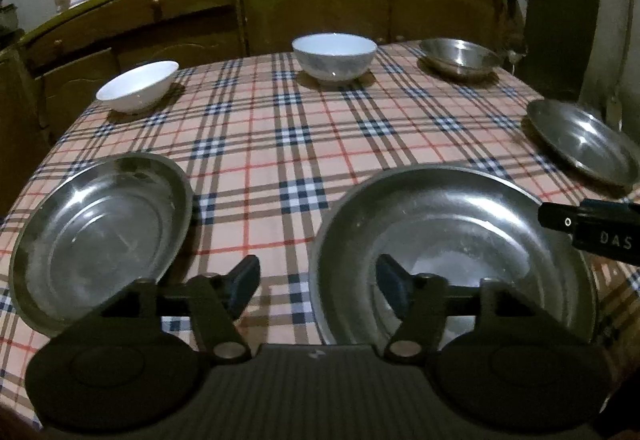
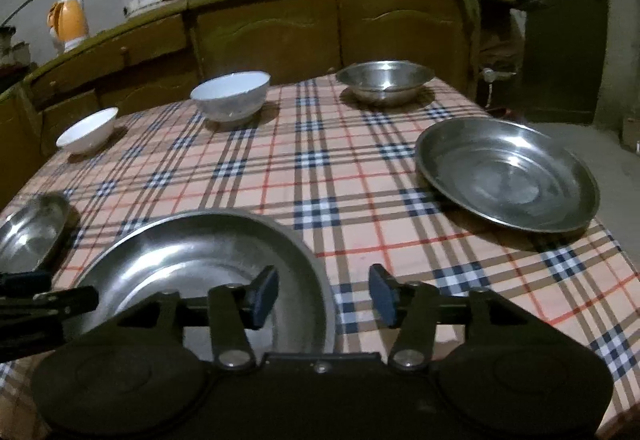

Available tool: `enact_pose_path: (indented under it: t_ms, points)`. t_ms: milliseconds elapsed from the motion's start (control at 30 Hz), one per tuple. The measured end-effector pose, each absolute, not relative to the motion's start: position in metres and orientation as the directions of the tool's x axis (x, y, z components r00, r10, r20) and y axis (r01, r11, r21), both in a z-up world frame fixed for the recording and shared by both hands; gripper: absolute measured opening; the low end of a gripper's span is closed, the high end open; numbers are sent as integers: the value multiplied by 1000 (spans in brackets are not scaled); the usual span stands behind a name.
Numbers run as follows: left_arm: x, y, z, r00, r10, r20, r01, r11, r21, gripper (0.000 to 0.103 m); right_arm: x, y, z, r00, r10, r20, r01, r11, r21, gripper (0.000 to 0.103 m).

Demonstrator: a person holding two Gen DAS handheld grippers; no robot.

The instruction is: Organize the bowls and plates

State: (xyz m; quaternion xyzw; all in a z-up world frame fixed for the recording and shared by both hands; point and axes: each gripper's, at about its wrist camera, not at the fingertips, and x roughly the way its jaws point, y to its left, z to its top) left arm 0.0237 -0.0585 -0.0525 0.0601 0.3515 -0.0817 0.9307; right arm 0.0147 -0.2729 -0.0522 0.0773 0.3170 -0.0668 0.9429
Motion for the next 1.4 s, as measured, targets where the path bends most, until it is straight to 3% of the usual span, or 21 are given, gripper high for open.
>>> enact_pose_path:
  t_ms: [167, 333, 500, 867, 1033, 1400]
  points:
    - [22, -54, -44, 751, -108, -651, 175, 984, 39, 95, 9, -271, -44, 823, -58, -566, 148, 982, 116, 82]
    - [19, -49, -35, 764, -95, -638, 156, 987, 40, 103, 6, -256, -36, 829, -46, -558, 108, 991, 78, 83]
    - [16, -41, -29, 769, -91, -633, 139, 990, 27, 103, -1, -239, -29, 841, -66, -537, 97, 995, 29, 83]
    - [8, -22, -20, 782, -55, -621, 90, 996, 25, 103, -8, -208, -20, 851, 2, -525, 41, 997, 70, 84]
    - [5, -14, -19, 785, -38, -619, 77, 996, 36, 103, -8, -197, -16, 846, 30, -533, 22, 996, 91, 92]
    - [-4, 7, -19, 787, -36, -616, 58, 998, 16, 103, -7, -175, -13, 837, 71, -542, -14, 994, 109, 93]
